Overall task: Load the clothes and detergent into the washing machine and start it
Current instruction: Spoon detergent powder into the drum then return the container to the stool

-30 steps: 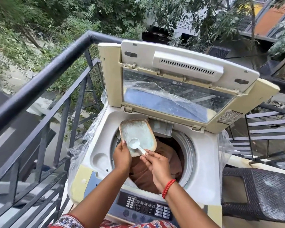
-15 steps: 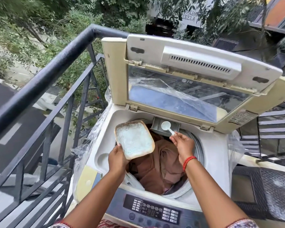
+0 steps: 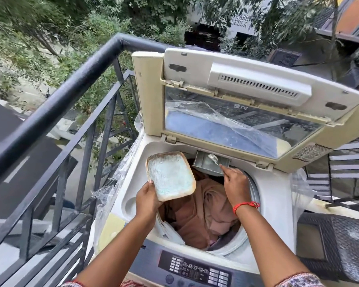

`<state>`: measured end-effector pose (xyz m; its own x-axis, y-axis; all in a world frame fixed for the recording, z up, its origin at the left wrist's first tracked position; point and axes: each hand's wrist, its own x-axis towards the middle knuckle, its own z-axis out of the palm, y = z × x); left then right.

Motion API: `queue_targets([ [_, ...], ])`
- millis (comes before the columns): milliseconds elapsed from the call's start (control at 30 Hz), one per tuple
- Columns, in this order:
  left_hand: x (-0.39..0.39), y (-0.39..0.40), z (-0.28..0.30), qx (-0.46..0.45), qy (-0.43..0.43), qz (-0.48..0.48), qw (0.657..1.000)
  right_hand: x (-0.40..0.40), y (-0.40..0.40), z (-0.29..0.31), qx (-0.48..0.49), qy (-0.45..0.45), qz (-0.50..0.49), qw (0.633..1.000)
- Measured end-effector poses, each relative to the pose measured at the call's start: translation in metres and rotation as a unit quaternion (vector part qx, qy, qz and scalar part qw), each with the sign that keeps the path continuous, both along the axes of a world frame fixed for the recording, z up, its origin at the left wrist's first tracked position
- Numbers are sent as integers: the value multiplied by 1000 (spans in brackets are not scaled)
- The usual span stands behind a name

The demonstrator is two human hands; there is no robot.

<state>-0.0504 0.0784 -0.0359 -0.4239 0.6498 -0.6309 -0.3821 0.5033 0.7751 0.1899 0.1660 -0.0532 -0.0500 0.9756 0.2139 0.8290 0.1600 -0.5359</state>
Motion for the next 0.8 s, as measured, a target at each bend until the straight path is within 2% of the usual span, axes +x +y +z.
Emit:
queue_targets([
  [333, 2, 3, 0, 4, -10, -16, 1000, 6, 1, -2, -4, -46, 10, 999],
  [567, 12, 6, 6, 5, -26, -32, 999, -7, -15, 32, 31, 44, -15, 998],
  [700, 26, 7, 8, 1, -43, -51, 998, -26, -40, 44, 61, 74, 61, 993],
  [800, 41, 8, 21, 11, -68, -68, 995, -27, -56, 34, 70, 21, 124, 990],
])
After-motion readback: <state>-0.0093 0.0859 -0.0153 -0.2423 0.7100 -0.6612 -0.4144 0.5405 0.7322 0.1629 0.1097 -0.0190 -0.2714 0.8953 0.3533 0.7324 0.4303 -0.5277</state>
